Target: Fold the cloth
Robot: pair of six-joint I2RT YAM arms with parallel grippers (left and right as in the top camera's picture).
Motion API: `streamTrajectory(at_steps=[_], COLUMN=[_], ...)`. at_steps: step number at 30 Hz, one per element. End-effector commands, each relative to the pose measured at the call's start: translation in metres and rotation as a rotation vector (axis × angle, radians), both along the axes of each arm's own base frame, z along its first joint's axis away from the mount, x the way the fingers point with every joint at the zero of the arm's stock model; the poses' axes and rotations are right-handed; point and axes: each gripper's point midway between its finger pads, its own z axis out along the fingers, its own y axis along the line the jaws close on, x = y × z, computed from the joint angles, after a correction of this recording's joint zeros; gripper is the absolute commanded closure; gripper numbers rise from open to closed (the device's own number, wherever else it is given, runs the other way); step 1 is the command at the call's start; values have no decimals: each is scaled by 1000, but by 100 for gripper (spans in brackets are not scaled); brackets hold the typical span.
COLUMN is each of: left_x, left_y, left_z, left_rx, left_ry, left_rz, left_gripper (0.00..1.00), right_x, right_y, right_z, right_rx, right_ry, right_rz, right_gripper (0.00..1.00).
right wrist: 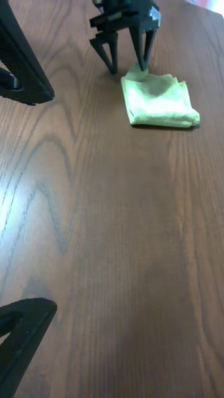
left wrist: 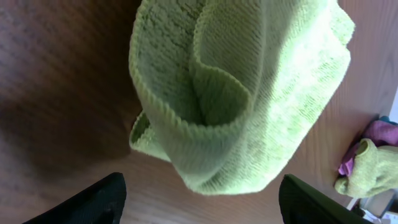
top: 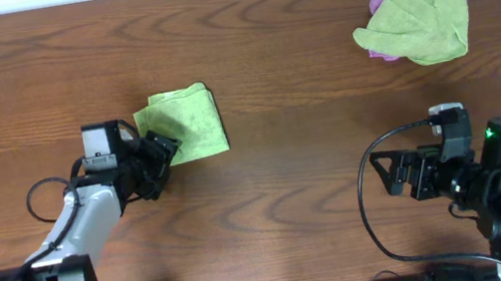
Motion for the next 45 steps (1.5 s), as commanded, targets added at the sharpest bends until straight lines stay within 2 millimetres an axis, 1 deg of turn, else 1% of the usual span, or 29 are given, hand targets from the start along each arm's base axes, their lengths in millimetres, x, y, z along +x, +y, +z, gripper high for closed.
streamTrajectory(at_steps=[1,5,13,15,19,20,23,24,25,28,32,35,37,39,43,45], left_x=[-1,2,16,21,27,28,32,34,37,56,92,123,145,163,193,206], left_y=[3,3,3,3,3,3,1,0,-2,-7,-6,3,15,27,48,55], left_z=[-12,-19,-33,-35,-39,-41,-43,-43,-41,-24,17,52,76,96,114,118], left_rx=[15,15,-16,-19,-20,-19,-25,-31,-36,-67,-112,-109,-90,-54,19,33], left_ry=[32,34,33,17,-3,-6,-24,-34,-54,-166,-310,-391,-430,-461,-476,-489], left_rz=[25,29,79,81,82,80,65,59,47,21,0,11,35,38,39,35], left_gripper=[20,20,21,25,48,57,90,94,94,94,95,94,94,95,94,94], right_x=[0,0,0,0,0,0,0,0,0,0,0,0,0,0,0,0], right_y=[1,1,1,1,1,1,1,1,1,1,1,1,1,1,1,1], right_z=[0,0,0,0,0,0,0,0,0,0,0,0,0,0,0,0], right_rx=[8,10,10,10,10,10,10,10,9,10,10,10,10,10,9,10], right_ry=[-8,-7,-6,-6,-6,-6,-6,-6,-6,-6,-6,-6,-6,-6,-6,-6], right_rz=[12,11,11,10,11,10,10,11,11,10,10,11,10,11,10,11], right_gripper=[1,1,1,1,1,1,1,1,1,1,1,1,1,1,1,1])
